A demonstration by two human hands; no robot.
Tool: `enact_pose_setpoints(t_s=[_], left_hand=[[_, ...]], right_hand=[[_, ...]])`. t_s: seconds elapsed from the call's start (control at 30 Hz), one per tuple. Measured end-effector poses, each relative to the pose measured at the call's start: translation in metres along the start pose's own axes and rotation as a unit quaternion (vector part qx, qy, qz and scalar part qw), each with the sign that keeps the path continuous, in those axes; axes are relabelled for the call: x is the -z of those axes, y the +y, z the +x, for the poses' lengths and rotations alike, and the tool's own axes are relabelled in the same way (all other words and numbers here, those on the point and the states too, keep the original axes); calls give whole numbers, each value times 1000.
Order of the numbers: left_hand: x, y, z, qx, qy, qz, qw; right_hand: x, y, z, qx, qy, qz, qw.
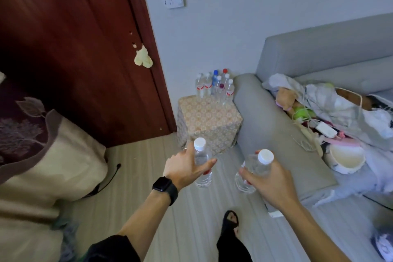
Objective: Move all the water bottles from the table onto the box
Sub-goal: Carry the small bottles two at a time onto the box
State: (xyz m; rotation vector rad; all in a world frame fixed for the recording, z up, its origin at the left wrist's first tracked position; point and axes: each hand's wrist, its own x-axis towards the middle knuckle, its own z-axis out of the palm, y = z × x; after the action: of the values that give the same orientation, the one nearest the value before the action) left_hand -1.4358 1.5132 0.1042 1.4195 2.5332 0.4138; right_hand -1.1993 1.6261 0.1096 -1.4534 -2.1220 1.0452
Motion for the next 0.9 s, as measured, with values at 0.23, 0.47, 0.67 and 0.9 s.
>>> enact_pose_setpoints(t_s=[0.23,0.47,0.67,0.9], left_hand=[[-22,-6,139,33,-38,-38,998],[-47,-16,248,91,-48,-51,993],[-75,-38,336,123,-95,-91,984],[-108,-69,437,129,-196,-245,941]], right_hand=[[-19,-5,160,-2,-17,14,1000],[-39,-25,297,26,-78,-9,997],[-77,-31,390,18,-116,-5,993],[-125,-21,465,-43,-169,-127,976]])
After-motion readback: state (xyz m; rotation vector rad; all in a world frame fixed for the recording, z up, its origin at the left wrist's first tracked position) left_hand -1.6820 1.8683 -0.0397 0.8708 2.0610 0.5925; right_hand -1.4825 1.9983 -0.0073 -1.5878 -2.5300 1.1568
